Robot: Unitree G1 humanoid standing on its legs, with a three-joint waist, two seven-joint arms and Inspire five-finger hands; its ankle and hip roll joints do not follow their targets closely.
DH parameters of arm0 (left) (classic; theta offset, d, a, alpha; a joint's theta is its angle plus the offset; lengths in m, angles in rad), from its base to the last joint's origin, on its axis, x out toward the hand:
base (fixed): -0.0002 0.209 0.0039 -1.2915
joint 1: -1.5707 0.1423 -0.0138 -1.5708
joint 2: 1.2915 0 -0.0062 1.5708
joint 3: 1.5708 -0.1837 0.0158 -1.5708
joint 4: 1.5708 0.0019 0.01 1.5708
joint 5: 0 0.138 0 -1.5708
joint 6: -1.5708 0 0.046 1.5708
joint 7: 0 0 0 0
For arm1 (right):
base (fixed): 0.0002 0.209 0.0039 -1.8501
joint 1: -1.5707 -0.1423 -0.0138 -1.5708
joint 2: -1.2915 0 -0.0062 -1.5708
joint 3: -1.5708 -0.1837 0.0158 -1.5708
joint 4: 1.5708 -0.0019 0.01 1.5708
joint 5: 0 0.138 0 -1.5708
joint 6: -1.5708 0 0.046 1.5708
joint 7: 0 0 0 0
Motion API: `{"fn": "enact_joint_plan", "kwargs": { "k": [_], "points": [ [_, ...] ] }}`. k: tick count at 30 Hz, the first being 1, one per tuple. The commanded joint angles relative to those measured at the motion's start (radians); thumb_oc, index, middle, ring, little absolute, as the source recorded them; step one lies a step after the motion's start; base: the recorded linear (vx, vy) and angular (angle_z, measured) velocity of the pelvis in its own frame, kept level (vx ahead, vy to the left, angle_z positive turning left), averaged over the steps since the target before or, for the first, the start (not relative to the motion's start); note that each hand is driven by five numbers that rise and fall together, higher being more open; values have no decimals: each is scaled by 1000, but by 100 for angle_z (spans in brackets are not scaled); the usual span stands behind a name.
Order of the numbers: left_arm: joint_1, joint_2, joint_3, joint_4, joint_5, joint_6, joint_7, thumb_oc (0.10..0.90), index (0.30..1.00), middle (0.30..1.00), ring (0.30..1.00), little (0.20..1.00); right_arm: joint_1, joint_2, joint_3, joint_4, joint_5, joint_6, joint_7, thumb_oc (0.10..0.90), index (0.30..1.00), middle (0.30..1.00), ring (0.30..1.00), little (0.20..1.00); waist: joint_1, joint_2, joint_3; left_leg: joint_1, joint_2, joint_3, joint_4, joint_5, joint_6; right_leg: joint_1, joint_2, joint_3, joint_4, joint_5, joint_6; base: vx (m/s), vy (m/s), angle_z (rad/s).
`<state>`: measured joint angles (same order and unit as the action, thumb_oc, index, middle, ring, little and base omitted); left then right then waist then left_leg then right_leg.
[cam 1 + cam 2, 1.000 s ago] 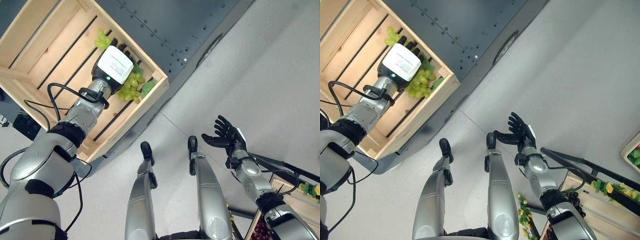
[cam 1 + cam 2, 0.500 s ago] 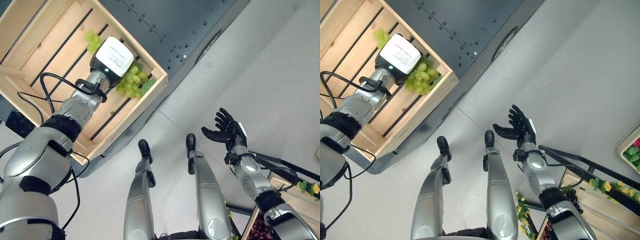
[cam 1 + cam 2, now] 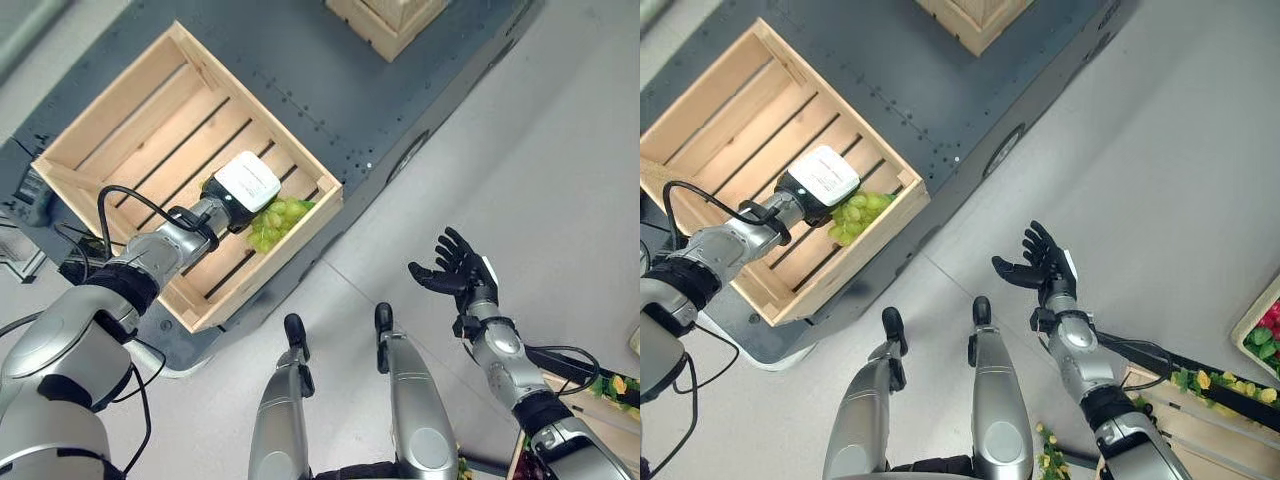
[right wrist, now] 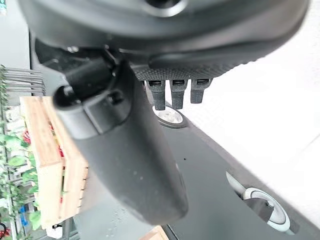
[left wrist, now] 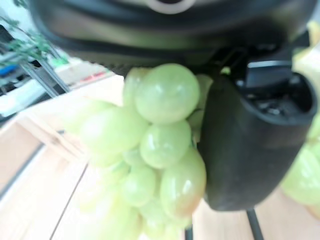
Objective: Pick up the fruits from the basket on one side to the basket on the other side
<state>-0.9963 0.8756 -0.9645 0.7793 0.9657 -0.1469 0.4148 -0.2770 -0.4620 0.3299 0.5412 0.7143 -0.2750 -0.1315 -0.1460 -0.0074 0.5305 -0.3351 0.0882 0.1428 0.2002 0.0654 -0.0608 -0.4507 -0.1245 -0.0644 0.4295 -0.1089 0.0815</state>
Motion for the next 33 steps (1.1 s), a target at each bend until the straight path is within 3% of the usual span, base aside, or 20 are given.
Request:
{"fn": "enact_joint_plan", "kwargs": {
  "k": [1,6,14,21,27,33],
  "points": [
    [67,59,189,-82,-209,95,43,400,300,300,300,300,8,-17,-75,-108,-14,-98,9,800,900,900,900,900,-2,-6,-51,83,-37,-6,103,-105,-7,171,7,-25,-152,89,-19,106,28,-4],
    [278,-4,342,-146,-330,116,72,400,300,300,300,300,81,18,-95,-132,-51,-85,20,800,900,900,900,900,10,10,-131,201,-44,-1,-5,-84,-13,288,0,-27,-253,109,-8,130,42,-6],
    [503,-44,545,-303,-340,145,99,400,300,300,300,300,208,76,-124,-191,-137,-55,56,800,900,900,900,900,22,29,-283,373,-48,2,-174,-61,-10,453,-10,-24,-411,159,25,136,6,1],
    [574,-32,629,-451,-392,127,84,400,300,300,300,300,250,99,-127,-250,-137,-64,111,800,900,900,900,900,33,38,-360,436,-42,-14,-259,-46,-4,512,-12,-24,-480,186,40,64,-32,3],
    [588,-134,695,-545,-638,65,-47,400,300,300,300,300,262,138,-118,-315,-63,-54,223,800,900,900,900,900,35,44,-403,452,-41,-26,-287,-50,1,535,-8,-29,-516,193,46,7,-9,-1],
    [566,-180,700,-540,-784,49,-95,400,300,300,300,300,256,141,-80,-383,9,-30,314,800,900,900,900,900,30,44,-424,464,-39,-14,-287,-57,8,541,-6,-20,-517,189,46,34,-1,-12]
  ]
}}
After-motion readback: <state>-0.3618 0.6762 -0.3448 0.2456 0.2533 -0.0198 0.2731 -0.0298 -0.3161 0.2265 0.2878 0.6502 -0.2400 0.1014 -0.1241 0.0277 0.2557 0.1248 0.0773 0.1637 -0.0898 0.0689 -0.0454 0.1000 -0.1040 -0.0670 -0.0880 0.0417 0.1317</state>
